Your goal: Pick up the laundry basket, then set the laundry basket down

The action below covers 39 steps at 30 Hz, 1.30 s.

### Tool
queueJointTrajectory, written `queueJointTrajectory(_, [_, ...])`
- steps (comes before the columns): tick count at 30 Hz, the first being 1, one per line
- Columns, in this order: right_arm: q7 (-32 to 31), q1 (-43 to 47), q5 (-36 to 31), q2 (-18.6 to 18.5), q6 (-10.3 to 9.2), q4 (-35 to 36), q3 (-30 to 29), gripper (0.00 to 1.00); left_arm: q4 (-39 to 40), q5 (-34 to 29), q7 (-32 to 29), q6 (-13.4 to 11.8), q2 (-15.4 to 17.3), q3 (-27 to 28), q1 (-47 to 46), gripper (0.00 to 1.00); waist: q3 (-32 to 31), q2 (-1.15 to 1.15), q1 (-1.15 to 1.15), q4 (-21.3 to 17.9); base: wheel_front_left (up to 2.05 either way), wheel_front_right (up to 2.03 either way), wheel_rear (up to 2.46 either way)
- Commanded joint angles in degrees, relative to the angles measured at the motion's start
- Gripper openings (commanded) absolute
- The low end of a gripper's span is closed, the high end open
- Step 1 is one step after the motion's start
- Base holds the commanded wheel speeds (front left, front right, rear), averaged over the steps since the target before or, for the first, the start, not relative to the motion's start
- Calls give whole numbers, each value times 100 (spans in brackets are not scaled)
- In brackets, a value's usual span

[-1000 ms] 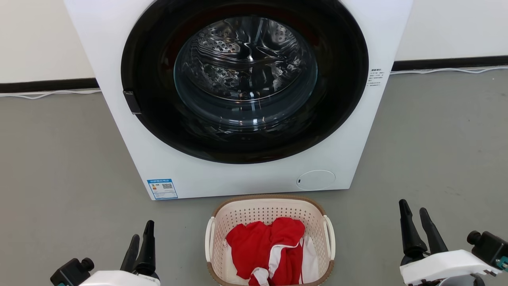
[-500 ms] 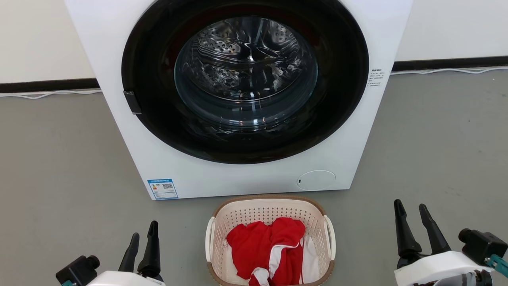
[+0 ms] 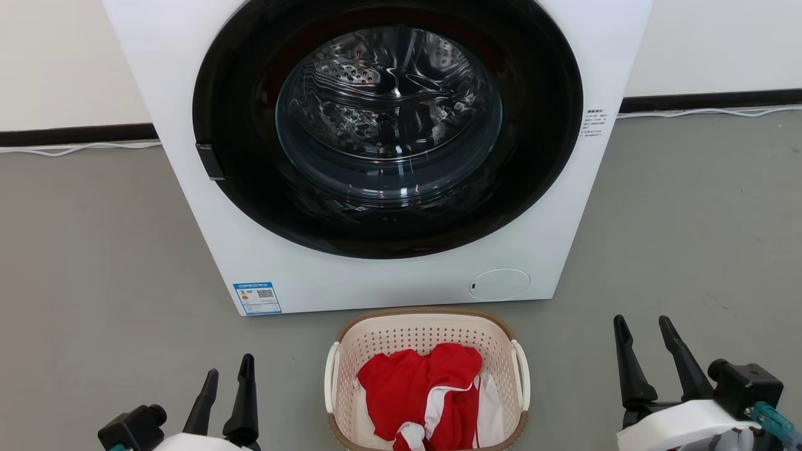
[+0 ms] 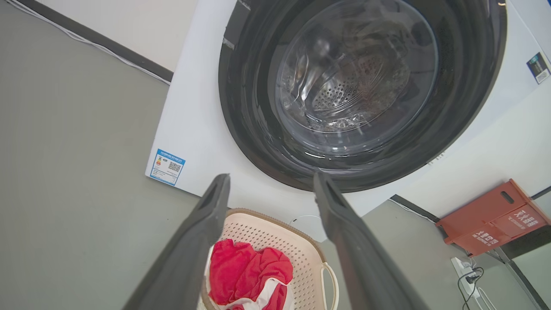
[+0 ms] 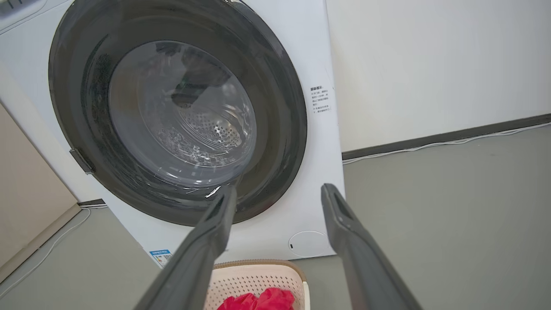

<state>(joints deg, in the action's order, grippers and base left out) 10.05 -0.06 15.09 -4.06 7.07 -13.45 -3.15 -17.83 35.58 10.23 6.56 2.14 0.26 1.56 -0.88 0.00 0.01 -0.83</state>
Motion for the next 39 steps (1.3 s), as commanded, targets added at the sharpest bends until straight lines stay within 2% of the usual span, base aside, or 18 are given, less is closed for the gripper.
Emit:
queueJointTrajectory(1, [112,-130,-220,-68,34,153,112,100,126,-156,94,9,60,118,-120,100,-3,0,0,0,0,0,0])
queueJointTrajectory(24, [495,-107,-2019,-53,42,71,52,100,61,-1478,476,-12,74,47,-74,100,-11,0,0,-36,0,0,0])
queueJointTrajectory(39, [495,-157,-2014,-10,42,-33,-59,100,19,-1467,476,-2,74,46,-98,100,12,0,0,-12,0,0,0])
